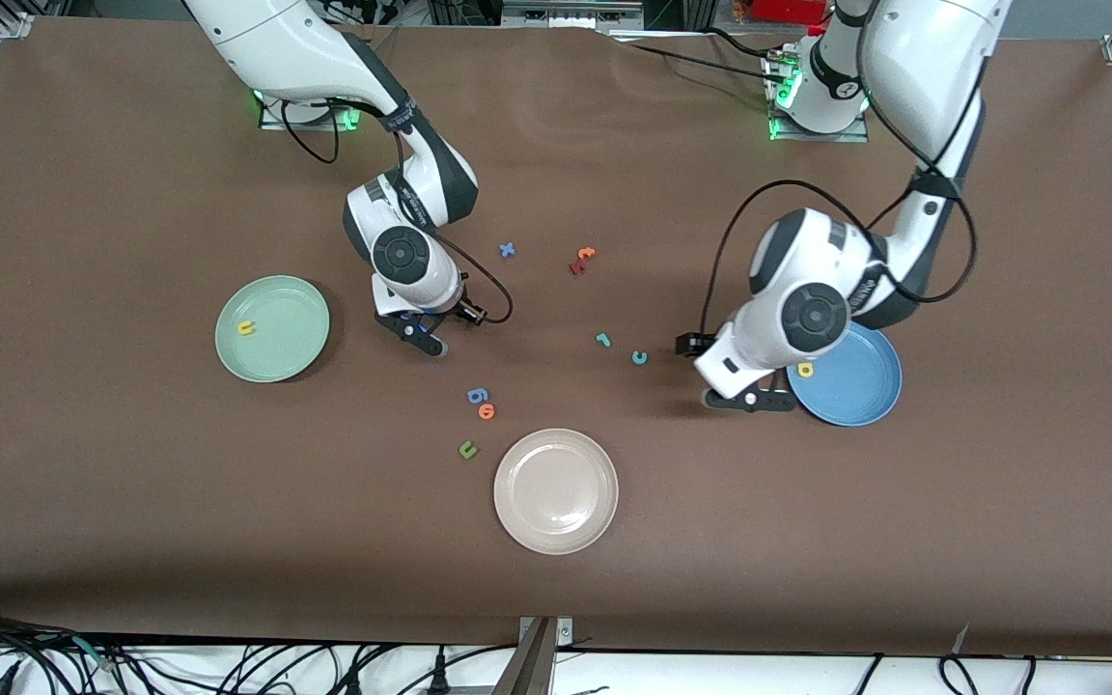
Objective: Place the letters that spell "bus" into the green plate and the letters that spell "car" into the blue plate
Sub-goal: 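Place the yellow letter on the blue plate while the right gripper reaches letters, then grasp the yellow 2 with the right gripper while the left gripper grasps teal c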
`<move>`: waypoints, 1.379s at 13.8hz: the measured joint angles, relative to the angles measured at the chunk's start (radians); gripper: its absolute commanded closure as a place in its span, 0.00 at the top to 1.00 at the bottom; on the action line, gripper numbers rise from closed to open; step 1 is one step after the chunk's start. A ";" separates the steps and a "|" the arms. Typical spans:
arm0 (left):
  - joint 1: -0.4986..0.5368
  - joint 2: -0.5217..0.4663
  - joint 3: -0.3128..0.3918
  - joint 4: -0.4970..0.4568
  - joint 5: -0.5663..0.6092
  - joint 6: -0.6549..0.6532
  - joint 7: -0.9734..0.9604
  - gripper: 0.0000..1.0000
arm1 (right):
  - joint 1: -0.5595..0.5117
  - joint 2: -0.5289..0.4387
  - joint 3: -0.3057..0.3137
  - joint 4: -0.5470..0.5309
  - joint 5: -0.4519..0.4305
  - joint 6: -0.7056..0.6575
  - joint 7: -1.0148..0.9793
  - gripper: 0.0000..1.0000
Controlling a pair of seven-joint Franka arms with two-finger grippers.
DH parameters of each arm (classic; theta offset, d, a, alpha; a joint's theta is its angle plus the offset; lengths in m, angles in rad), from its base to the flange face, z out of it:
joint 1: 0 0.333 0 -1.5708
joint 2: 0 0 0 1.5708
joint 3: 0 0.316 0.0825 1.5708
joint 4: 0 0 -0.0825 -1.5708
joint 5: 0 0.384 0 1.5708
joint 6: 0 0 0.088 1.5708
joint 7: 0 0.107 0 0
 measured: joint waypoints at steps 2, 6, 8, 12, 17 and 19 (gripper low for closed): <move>-0.051 0.038 0.000 0.001 0.000 0.095 -0.067 1.00 | 0.000 -0.019 0.000 -0.037 0.000 0.045 0.000 0.53; -0.102 0.112 0.000 0.004 0.000 0.172 -0.087 1.00 | 0.000 -0.027 0.000 -0.091 0.000 0.144 0.000 0.41; -0.107 0.127 0.001 0.006 0.000 0.196 -0.087 0.97 | 0.000 -0.029 0.000 -0.093 0.000 0.148 0.001 0.22; -0.114 0.150 0.001 0.006 0.020 0.214 -0.108 0.90 | 0.001 -0.033 0.000 -0.094 0.000 0.151 0.001 0.02; -0.137 0.170 0.002 0.006 0.032 0.218 -0.151 0.74 | 0.001 -0.038 -0.003 -0.082 -0.002 0.085 -0.007 0.02; -0.143 0.171 0.002 0.006 0.033 0.218 -0.153 0.68 | 0.002 -0.063 -0.031 -0.030 -0.003 -0.065 -0.046 0.02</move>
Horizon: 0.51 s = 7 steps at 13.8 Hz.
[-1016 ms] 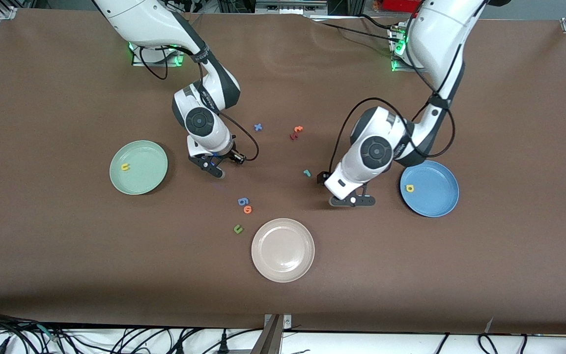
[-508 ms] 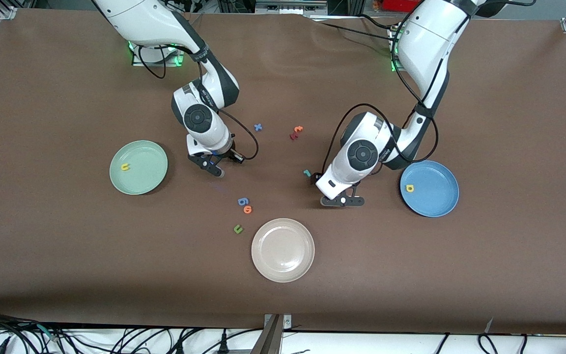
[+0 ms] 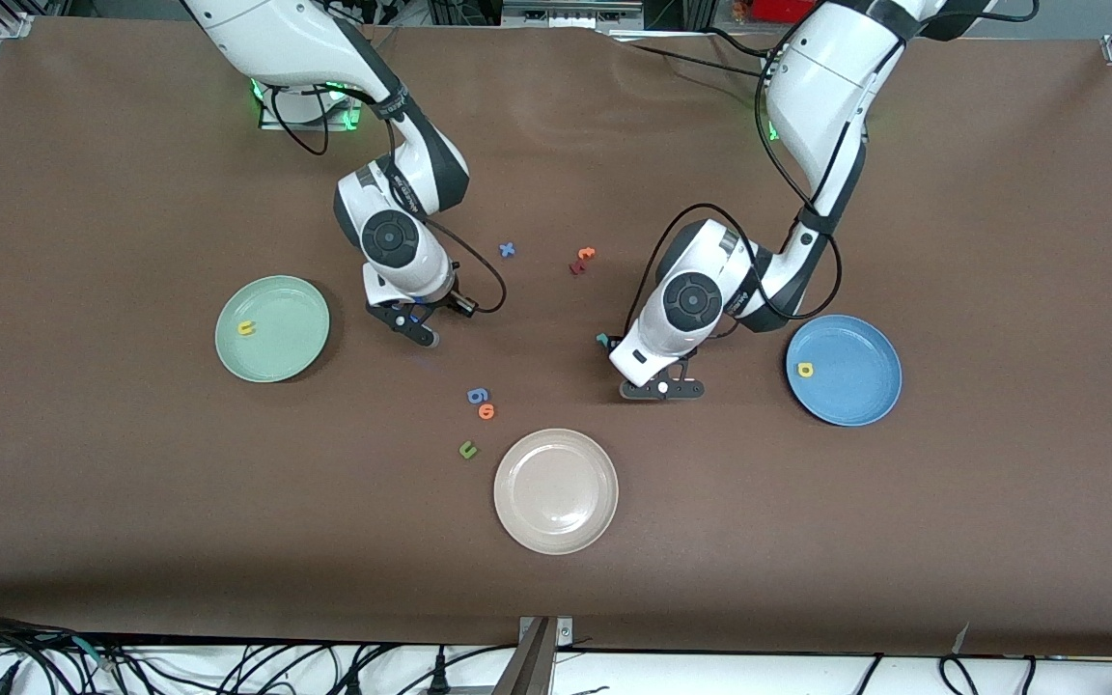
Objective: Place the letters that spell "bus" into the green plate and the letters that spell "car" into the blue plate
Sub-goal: 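Grasp the yellow 2 with the right gripper while the left gripper grasps teal c, then drop the yellow 2 on the green plate while the left gripper lifts teal c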
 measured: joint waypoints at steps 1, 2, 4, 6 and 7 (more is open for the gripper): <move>-0.004 0.000 0.000 0.000 0.000 0.000 -0.003 0.64 | 0.000 -0.021 -0.026 0.034 0.000 -0.086 -0.039 0.02; -0.006 0.000 0.000 0.000 0.000 0.000 -0.005 0.63 | -0.001 -0.043 -0.057 0.063 0.000 -0.165 -0.084 0.02; -0.008 0.000 0.001 0.000 0.000 0.000 -0.008 0.60 | -0.002 -0.082 -0.126 0.090 0.000 -0.265 -0.201 0.02; -0.008 0.001 0.003 0.000 0.000 0.000 -0.009 0.59 | -0.003 -0.099 -0.205 0.090 0.000 -0.312 -0.343 0.02; -0.008 0.004 0.004 0.000 0.000 0.000 -0.009 0.56 | -0.004 -0.098 -0.244 0.088 0.000 -0.320 -0.414 0.02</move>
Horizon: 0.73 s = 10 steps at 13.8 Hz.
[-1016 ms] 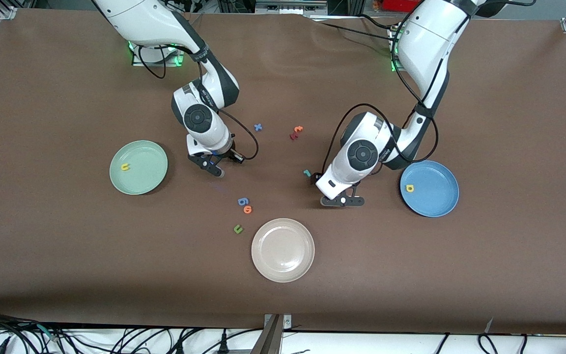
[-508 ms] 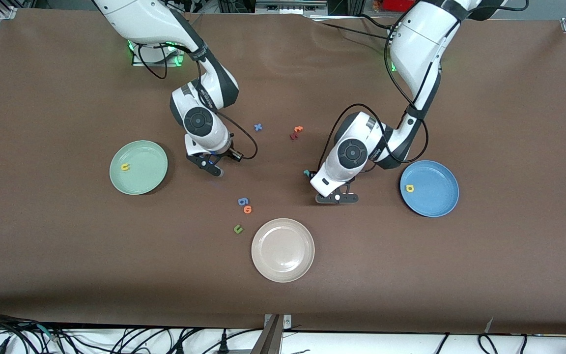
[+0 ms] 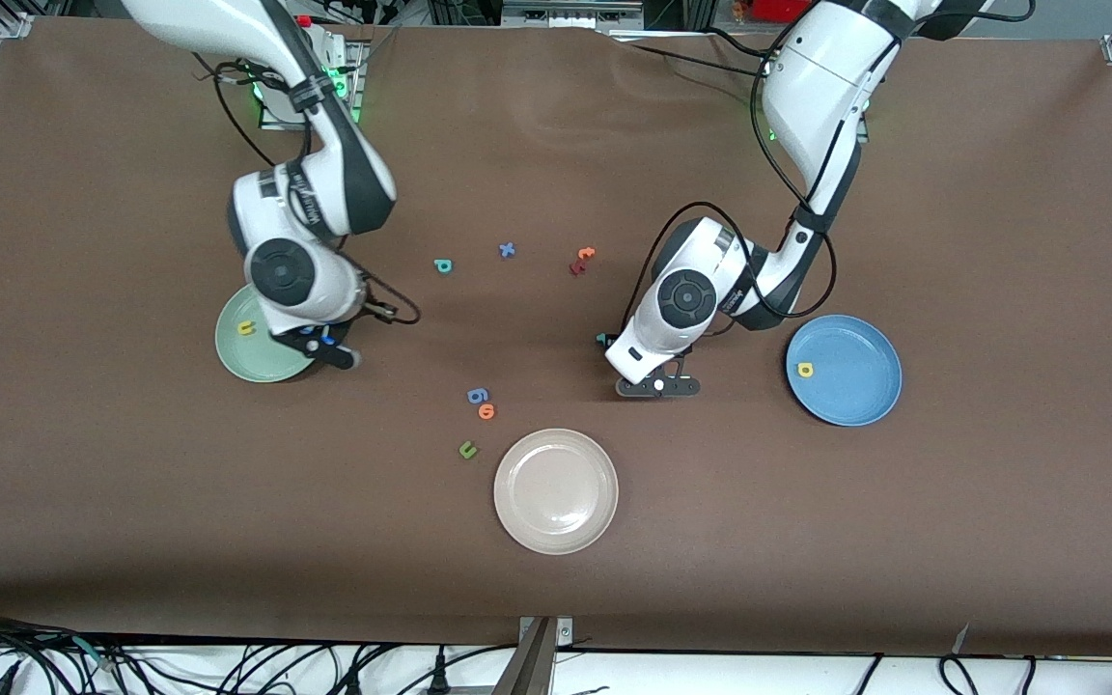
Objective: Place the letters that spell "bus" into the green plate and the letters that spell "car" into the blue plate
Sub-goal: 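Drop the yellow 2 on the green plate while the left gripper lifts teal c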
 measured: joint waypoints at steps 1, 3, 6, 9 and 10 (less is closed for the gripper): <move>0.000 0.003 0.000 0.000 0.000 0.000 0.000 0.54 | -0.001 0.003 -0.036 -0.004 0.000 -0.004 -0.069 0.02; 0.000 0.004 0.003 0.002 0.001 0.000 -0.001 0.46 | -0.007 0.012 -0.094 -0.014 0.000 -0.004 -0.192 0.02; 0.000 0.004 0.004 0.002 0.002 -0.001 -0.005 0.31 | -0.057 0.047 -0.130 -0.018 0.001 0.004 -0.349 0.02; 0.000 0.004 0.004 0.006 0.002 -0.001 -0.022 0.23 | -0.119 0.095 -0.132 -0.036 0.001 0.061 -0.448 0.03; -0.001 0.002 0.004 0.009 0.003 -0.001 -0.027 0.21 | -0.127 0.108 -0.132 -0.046 0.001 0.086 -0.466 0.05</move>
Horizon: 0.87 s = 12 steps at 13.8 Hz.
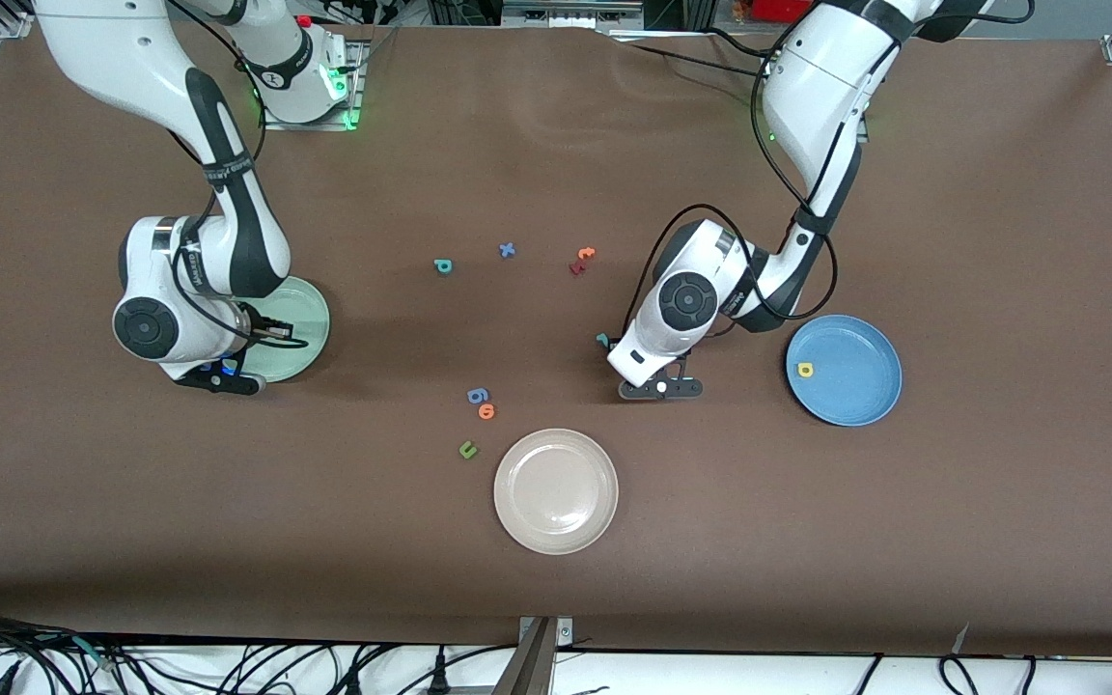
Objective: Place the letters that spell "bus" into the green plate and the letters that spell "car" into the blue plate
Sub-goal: 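Drop the yellow 2 on the green plate while the left gripper lifts teal c, then drop the teal c on the blue plate while the right gripper reaches teal d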
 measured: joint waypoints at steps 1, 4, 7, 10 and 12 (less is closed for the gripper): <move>-0.001 0.002 0.000 0.001 0.000 0.000 -0.002 0.19 | -0.003 0.011 0.000 -0.008 0.000 0.018 -0.012 0.14; -0.001 0.002 0.000 0.001 0.000 0.000 -0.006 0.16 | -0.001 0.023 0.002 -0.012 0.000 0.028 -0.019 0.89; 0.004 0.001 0.014 0.007 0.005 -0.021 -0.004 0.13 | -0.001 0.022 0.002 -0.012 0.000 0.029 -0.020 0.99; 0.058 -0.016 0.051 0.045 0.032 -0.156 0.108 0.13 | 0.001 0.014 0.004 -0.009 0.004 0.023 -0.012 0.98; 0.140 -0.046 0.054 0.072 0.032 -0.278 0.245 0.13 | 0.008 -0.018 0.020 -0.006 0.010 -0.014 0.045 0.98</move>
